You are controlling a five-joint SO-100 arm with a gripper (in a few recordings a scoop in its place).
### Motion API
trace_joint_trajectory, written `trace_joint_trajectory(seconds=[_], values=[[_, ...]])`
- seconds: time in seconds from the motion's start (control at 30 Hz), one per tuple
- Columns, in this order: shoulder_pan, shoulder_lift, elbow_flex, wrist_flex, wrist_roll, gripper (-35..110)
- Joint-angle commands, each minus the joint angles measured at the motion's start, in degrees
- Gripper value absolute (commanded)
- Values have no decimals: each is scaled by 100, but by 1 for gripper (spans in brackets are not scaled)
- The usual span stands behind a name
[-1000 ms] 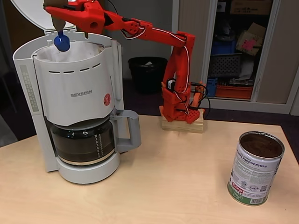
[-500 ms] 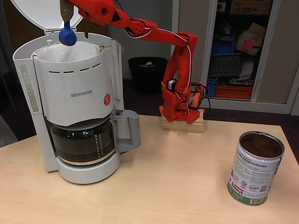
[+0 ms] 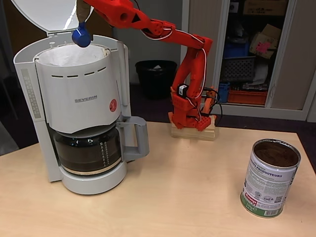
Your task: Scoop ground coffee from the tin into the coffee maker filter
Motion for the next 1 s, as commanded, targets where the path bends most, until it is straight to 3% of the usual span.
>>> trace_joint_trajectory(seconds=[0.0, 0.37, 0.5, 0.67, 0.97], values=[[-334, 650, 422, 185, -1151, 0], [-1160, 1538, 896, 1169, -4852, 0], [-1731, 1881, 729, 1652, -5730, 0], [-2760, 2619, 905, 2250, -6267, 0], [-4535, 4254, 2241, 2637, -6205, 0]])
